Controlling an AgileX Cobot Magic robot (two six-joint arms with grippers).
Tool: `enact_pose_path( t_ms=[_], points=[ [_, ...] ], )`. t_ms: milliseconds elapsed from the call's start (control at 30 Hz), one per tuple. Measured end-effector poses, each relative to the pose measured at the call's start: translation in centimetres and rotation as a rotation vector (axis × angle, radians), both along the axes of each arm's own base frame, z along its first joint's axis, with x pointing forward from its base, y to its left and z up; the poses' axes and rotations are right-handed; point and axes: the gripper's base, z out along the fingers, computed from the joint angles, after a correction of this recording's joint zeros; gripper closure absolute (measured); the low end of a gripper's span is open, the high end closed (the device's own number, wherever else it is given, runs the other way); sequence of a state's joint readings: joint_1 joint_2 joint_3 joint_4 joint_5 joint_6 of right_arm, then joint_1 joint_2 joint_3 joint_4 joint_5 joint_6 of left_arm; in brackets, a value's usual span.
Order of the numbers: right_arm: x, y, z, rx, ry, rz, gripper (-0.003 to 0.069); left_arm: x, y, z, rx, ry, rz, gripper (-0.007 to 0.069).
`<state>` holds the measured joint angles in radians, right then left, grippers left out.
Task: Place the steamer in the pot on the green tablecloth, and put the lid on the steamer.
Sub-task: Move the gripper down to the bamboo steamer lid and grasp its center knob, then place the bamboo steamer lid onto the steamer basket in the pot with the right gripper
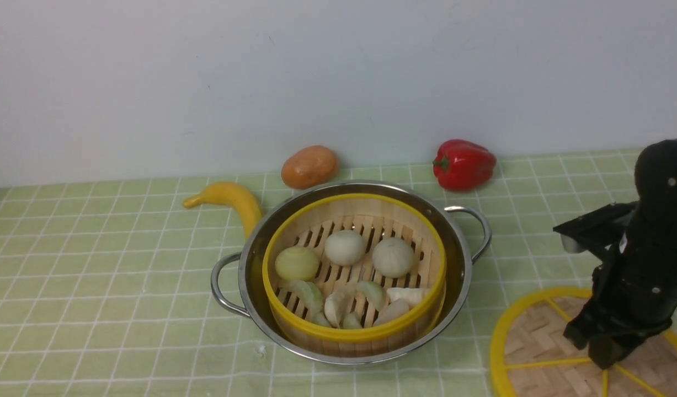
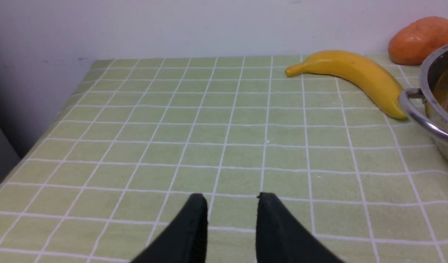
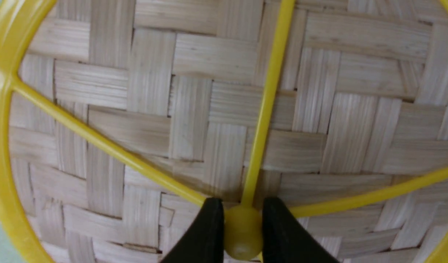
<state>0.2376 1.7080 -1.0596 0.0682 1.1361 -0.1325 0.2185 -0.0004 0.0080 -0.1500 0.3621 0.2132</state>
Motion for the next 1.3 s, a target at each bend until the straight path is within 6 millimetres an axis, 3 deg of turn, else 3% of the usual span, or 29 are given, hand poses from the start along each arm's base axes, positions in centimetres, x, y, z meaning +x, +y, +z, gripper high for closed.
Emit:
enact_pose_path(
  t_ms=[33, 133, 167, 233, 333, 467, 567, 600, 633, 833, 1033, 1300],
  points=[
    [0.0, 0.0, 0.2, 0.002, -0.007, -0.003, 0.0511, 0.0, 0.0, 0.0, 0.0, 0.0, 0.0, 0.0432],
    [0.0, 0.1, 3.8, 0.039, -0.125, -0.014, 0.0511, 0.0, 0.0, 0.0, 0.0, 0.0, 0.0, 0.0423],
    [0.1, 0.3, 6.4, 0.08, -0.21, -0.012, 0.0511, 0.0, 0.0, 0.0, 0.0, 0.0, 0.0, 0.0423],
    [0.2, 1.1, 9.6, 0.162, -0.316, 0.028, 0.0511, 0.0, 0.0, 0.0, 0.0, 0.0, 0.0, 0.0421],
    [0.4, 3.2, 12.8, 0.287, -0.423, 0.116, 0.0511, 0.0, 0.0, 0.0, 0.0, 0.0, 0.0, 0.0412],
    [0.8, 7.4, 15.1, 0.408, -0.507, 0.288, 0.0511, 0.0, 0.0, 0.0, 0.0, 0.0, 0.0, 0.0405],
    [1.4, 11.0, 14.9, 0.415, -0.532, 0.411, 0.0511, 0.0, 0.0, 0.0, 0.0, 0.0, 0.0, 0.0402],
    [1.4, 11.2, 15.0, 0.415, -0.54, 0.417, 0.0511, 0.0, 0.0, 0.0, 0.0, 0.0, 0.0, 0.0402],
    [2.1, 12.6, 14.2, 0.39, -0.538, 0.465, 0.0511, 0.0, 0.0, 0.0, 0.0, 0.0, 0.0, 0.0402],
    [3.9, 16.1, 11.2, 0.322, -0.526, 0.572, 0.0511, 0.0, 0.0, 0.0, 0.0, 0.0, 0.0, 0.0391],
    [5.0, 17.2, 9.7, 0.32, -0.529, 0.583, 0.0511, 0.0, 0.0, 0.0, 0.0, 0.0, 0.0, 0.0382],
    [5.5, 17.4, 9.3, 0.324, -0.554, 0.578, 0.0511, 0.0, 0.0, 0.0, 0.0, 0.0, 0.0, 0.0382]
  ],
)
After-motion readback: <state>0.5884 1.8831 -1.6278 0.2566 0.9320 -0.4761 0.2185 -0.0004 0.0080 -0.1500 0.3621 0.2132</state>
